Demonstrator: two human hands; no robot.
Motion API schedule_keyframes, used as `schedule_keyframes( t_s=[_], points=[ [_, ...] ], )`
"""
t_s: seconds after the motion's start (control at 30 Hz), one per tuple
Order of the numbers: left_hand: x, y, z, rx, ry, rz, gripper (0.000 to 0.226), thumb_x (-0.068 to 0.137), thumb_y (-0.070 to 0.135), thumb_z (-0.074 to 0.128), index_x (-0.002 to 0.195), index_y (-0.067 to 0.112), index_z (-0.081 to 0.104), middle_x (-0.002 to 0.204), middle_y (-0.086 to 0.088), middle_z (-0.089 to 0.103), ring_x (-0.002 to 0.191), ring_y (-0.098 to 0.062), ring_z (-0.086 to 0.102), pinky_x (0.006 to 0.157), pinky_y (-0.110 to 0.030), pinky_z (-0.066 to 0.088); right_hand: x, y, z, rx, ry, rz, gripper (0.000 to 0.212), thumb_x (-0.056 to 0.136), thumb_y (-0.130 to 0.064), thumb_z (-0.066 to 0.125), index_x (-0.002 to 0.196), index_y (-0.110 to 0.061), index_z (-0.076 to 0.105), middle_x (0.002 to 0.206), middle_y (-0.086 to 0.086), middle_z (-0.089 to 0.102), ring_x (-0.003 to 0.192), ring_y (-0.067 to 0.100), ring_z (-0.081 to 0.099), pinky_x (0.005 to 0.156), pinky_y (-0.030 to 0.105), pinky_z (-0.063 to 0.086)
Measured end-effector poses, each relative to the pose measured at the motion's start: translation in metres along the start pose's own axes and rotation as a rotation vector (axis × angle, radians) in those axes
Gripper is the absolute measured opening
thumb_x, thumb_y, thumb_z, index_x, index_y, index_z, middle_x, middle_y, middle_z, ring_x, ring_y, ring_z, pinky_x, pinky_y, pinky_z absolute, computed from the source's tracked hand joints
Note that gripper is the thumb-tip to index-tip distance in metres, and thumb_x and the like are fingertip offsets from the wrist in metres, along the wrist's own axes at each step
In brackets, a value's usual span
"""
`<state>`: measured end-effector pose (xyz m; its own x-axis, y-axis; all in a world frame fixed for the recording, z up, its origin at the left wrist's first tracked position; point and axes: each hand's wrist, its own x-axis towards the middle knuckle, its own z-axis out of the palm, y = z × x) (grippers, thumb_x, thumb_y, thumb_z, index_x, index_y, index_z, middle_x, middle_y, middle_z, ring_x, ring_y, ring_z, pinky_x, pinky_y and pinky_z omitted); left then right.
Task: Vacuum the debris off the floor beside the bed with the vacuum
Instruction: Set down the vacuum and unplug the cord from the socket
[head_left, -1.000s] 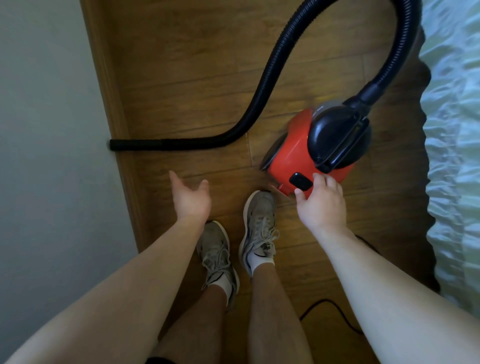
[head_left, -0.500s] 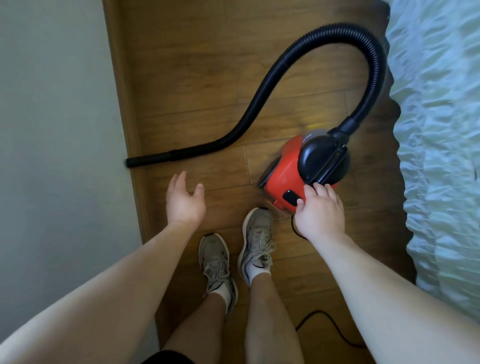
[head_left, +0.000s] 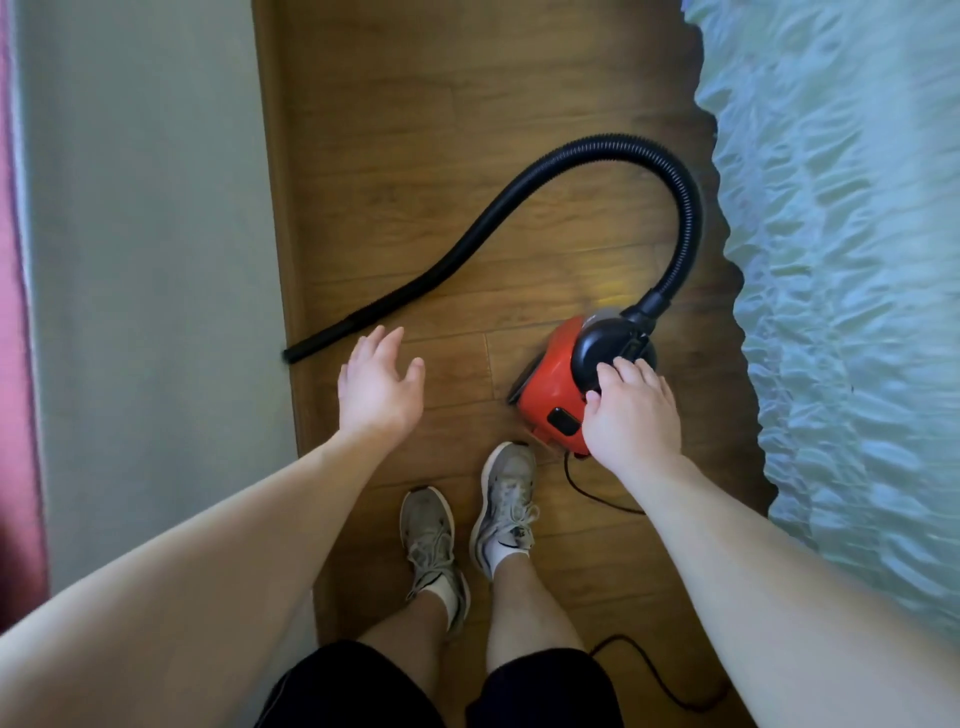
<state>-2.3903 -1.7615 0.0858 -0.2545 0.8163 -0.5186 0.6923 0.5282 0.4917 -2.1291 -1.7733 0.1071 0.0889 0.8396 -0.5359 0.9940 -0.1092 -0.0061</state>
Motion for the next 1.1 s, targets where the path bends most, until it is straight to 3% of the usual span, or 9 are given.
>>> schedule_keyframes(
  t_s=[0.67,0.9,1.1],
  points=[
    [-0.071,0.117,-0.167,0.322,0.115,0.305,0.051,0.107,0.038,0.038,0.156,0.025,0.036,0.167,0.003,0.023,0.156,-0.016,0.011,0.127,-0.039,0.010,-0.064,-0.017,-0.203,-0.036,0.224,-0.115,0.043,0.103,-0.030,0.039,0.140,-0.011,0.051,0.146,0.007,0.051,0.141,0.029,0.037,0.120,0.044,0.028],
    [-0.102,0.169,-0.216,0.373,0.161,0.375,0.050,0.107,0.037,0.037,0.155,0.022,0.039,0.164,0.000,0.032,0.154,-0.017,0.018,0.126,-0.038,0.013,-0.091,-0.012,-0.277,-0.011,0.330,-0.145,0.040,0.102,-0.029,0.040,0.133,-0.008,0.055,0.141,0.008,0.055,0.138,0.029,0.040,0.116,0.045,0.033],
    [-0.130,0.217,-0.258,0.413,0.197,0.449,0.051,0.107,0.035,0.037,0.155,0.019,0.037,0.163,-0.002,0.034,0.154,-0.020,0.020,0.124,-0.038,0.014,-0.118,-0.007,-0.335,0.020,0.390,-0.166,0.039,0.104,-0.026,0.039,0.136,-0.008,0.052,0.141,0.007,0.053,0.140,0.031,0.037,0.116,0.042,0.029]
  ],
)
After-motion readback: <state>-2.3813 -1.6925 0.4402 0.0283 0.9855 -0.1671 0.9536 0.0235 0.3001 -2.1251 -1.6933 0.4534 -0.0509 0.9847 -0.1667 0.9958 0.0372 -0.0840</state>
